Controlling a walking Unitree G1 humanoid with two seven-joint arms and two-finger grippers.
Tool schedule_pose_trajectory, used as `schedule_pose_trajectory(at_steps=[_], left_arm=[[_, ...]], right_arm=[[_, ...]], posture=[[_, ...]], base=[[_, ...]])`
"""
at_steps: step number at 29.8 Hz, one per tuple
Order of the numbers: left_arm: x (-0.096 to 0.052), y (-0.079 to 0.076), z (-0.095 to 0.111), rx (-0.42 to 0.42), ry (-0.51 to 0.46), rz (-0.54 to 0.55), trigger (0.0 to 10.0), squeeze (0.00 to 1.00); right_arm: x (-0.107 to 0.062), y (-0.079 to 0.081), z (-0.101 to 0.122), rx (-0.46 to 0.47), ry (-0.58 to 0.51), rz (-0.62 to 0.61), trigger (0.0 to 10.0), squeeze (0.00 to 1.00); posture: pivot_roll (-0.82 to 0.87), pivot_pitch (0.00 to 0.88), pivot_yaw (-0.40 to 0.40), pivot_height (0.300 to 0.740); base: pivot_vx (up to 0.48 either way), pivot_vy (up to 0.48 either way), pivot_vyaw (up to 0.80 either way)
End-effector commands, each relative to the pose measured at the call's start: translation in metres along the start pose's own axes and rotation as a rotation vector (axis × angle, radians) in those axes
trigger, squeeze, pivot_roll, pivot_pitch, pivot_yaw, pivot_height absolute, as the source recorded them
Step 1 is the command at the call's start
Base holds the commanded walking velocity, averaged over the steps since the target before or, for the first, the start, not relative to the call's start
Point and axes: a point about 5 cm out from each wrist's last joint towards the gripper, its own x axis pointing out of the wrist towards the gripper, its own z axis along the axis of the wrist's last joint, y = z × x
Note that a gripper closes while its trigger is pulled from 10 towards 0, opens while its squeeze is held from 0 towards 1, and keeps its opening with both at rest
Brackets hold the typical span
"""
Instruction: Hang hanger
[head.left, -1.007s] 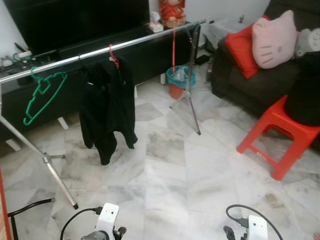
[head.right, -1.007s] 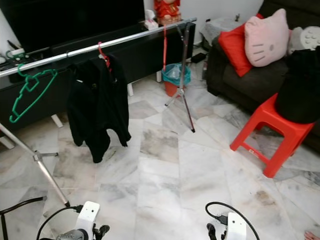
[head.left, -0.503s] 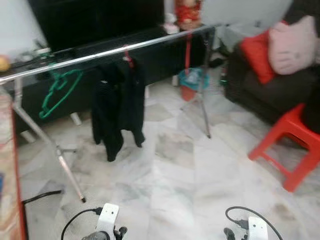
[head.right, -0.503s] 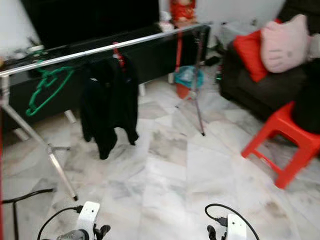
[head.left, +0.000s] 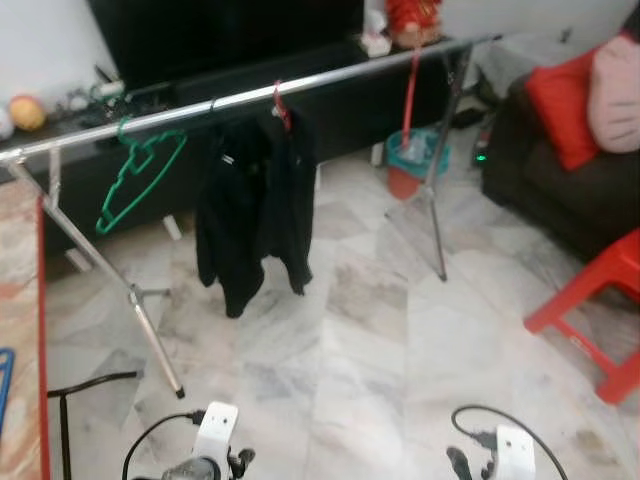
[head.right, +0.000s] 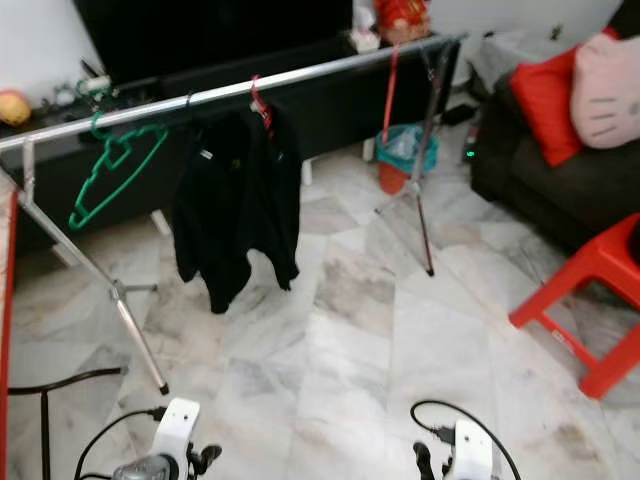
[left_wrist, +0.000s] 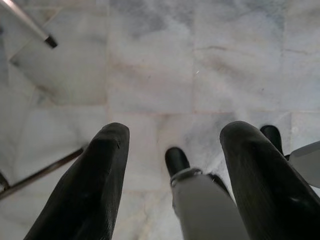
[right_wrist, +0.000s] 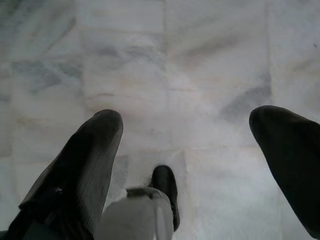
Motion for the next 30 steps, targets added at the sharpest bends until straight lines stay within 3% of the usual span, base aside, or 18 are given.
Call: schedule_pose_trajectory(at_steps=[1, 9, 30], left_arm=[[-0.0014, 0.0019, -0.0063, -0.017, 0.018, 0.003, 10.0, 0.0], [-0.0013, 0.0015, -0.0061, -0.022, 0.017, -0.001, 10.0, 0.0], [-0.0012, 0.0007, -0.0059, -0.033, 0.015, -0.008, 10.0, 0.0]], right_arm=[[-0.0012, -0.0008, -0.0033, -0.028, 0.007, 0.001, 10.0, 0.0], [-0.0014, -0.0008, -0.0045, 0.019, 0.007, -0.01, 10.0, 0.0], [-0.0014, -0.0011, -0.0038, 0.02, 0.0, -0.013, 10.0, 0.0]], posture=[[-0.08, 0.0, 0.045, 0.74], [-0.08, 0.0, 0.046, 0.74], [-0.08, 0.0, 0.045, 0.74]], base=[[0.0, 0.0, 0.0], [0.263, 0.0, 0.24], [0.286, 0.0, 0.0]])
